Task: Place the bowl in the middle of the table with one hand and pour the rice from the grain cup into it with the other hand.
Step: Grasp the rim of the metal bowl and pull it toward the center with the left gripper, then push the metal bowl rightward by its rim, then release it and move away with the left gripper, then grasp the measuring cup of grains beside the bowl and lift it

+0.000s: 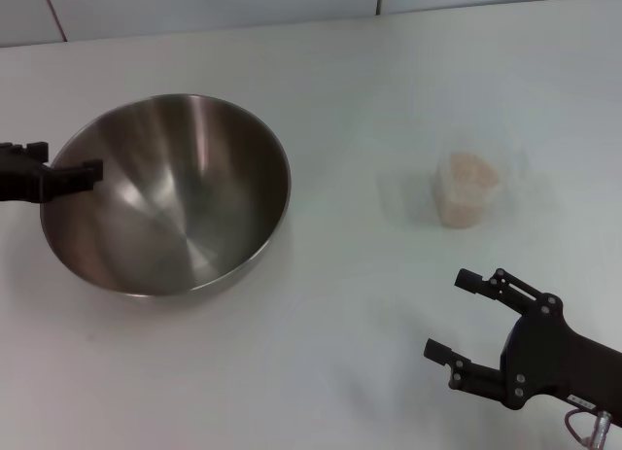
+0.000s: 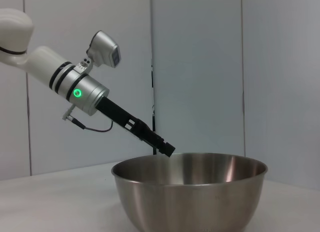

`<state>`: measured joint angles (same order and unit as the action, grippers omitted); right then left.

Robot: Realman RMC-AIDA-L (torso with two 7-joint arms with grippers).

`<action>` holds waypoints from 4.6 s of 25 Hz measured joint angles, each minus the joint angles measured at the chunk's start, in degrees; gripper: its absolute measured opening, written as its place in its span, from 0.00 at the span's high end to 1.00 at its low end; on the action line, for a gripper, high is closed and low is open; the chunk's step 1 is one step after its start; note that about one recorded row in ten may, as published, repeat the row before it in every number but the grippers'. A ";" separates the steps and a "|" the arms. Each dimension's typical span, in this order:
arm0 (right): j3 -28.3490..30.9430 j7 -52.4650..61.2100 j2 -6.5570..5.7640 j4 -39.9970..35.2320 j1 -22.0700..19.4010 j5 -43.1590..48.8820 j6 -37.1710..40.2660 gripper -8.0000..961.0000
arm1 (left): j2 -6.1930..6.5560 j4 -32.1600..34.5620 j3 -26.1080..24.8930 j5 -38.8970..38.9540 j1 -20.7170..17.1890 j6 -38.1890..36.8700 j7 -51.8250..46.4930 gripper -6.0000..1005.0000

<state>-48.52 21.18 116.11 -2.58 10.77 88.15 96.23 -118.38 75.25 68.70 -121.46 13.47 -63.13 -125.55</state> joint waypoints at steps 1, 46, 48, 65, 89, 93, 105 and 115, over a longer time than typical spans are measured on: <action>0.00 0.00 0.00 -0.01 0.02 0.00 0.00 0.13 | 0.04 -0.96 -0.14 -0.42 0.65 -0.34 -0.03 0.23; 0.00 0.00 0.26 -0.14 -0.16 0.00 -0.46 0.12 | 0.35 -15.46 -13.89 -6.16 15.30 -13.33 -1.43 0.96; 0.00 0.00 0.25 -0.14 -0.07 0.00 -0.37 0.13 | 0.35 -15.47 -14.07 -6.00 16.23 -14.53 -0.93 0.96; 0.00 0.26 0.17 -0.14 0.10 0.61 0.02 0.13 | -0.20 -23.99 -8.71 -5.09 28.28 -5.92 -0.04 0.96; 0.00 0.68 0.37 -1.20 0.21 0.62 -0.10 0.13 | -0.19 -25.35 -5.23 -4.31 27.42 0.44 0.62 0.87; 0.00 0.70 0.43 -1.27 0.19 0.62 -0.16 0.13 | -0.13 -17.77 -5.23 -2.06 24.13 -3.03 1.35 0.72; 4.97 2.06 0.67 -1.46 -1.35 0.09 -0.65 0.13 | 0.43 -0.14 -7.71 17.08 1.52 -18.45 31.19 0.18; 24.57 2.36 3.21 -1.35 -2.75 0.07 -13.65 0.13 | 0.03 0.03 -7.40 10.99 0.45 -22.48 32.46 0.18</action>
<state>-23.95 23.55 119.32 -3.93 8.02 88.22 82.57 -118.34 75.28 61.29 -110.47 13.92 -85.60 -93.10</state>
